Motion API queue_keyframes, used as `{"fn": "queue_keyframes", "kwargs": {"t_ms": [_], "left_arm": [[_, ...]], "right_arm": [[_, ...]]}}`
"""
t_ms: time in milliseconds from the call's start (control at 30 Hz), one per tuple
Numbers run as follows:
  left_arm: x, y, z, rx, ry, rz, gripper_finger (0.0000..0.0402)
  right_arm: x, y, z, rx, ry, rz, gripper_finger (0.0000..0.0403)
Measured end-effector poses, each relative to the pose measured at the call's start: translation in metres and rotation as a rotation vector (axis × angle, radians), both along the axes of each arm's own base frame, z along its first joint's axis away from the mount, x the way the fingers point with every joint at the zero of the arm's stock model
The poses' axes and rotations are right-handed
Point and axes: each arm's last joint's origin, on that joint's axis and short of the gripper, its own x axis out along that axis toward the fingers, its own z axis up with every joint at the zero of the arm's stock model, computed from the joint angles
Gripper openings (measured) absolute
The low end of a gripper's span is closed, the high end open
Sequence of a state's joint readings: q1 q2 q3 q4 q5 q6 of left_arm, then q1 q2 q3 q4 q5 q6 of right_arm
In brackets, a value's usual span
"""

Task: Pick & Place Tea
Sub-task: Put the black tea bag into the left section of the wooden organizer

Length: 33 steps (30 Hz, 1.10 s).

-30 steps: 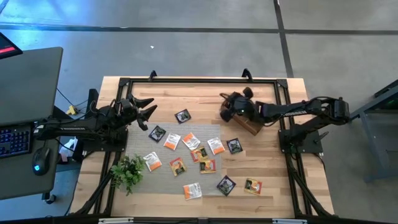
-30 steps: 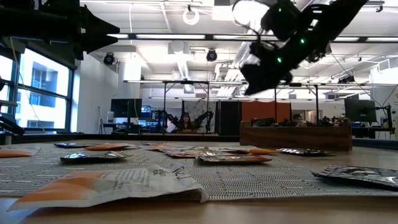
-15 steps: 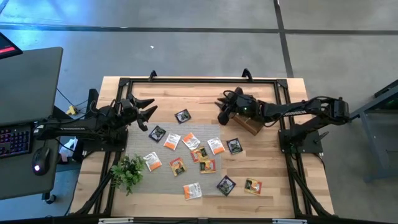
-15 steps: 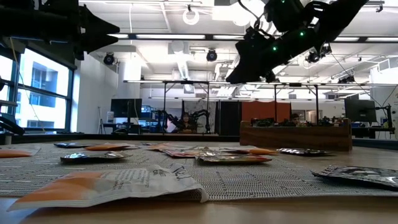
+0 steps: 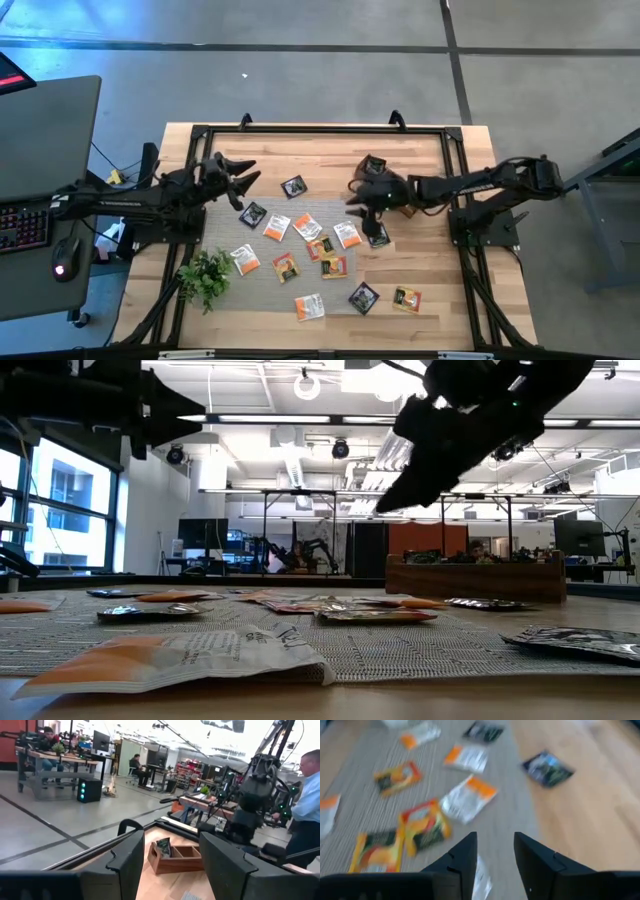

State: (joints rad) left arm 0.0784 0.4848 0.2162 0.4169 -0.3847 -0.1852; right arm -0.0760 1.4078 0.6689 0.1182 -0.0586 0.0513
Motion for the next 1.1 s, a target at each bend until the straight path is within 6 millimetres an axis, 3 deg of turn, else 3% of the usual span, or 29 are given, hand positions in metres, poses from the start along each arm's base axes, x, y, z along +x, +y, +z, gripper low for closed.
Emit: {"fn": "queue_keyframes", "kwargs": {"t_ms": [200, 500, 667, 933, 1100], "left_arm": [[0.006, 0.0, 0.001, -0.005, 0.029, -0.002, 0.0188], [0.008, 0.001, -0.001, -0.006, 0.041, -0.001, 0.0188], [0.008, 0.001, -0.001, -0.006, 0.042, 0.0, 0.0188], [0.008, 0.001, -0.001, 0.002, 0.046, 0.002, 0.0188], [0.008, 0.001, -0.001, 0.001, 0.046, 0.004, 0.0188]], "right_arm": [[-0.015, 0.02, -0.017, 0.009, 0.237, 0.071, 0.0176], [-0.038, 0.028, -0.032, -0.026, 0.52, 0.147, 0.0219], [-0.039, 0.032, -0.032, -0.047, 0.524, 0.208, 0.0218], [-0.032, 0.041, -0.03, -0.345, 0.432, 0.475, 0.022], [-0.029, 0.043, -0.042, -0.372, 0.452, 0.613, 0.0221]]}}
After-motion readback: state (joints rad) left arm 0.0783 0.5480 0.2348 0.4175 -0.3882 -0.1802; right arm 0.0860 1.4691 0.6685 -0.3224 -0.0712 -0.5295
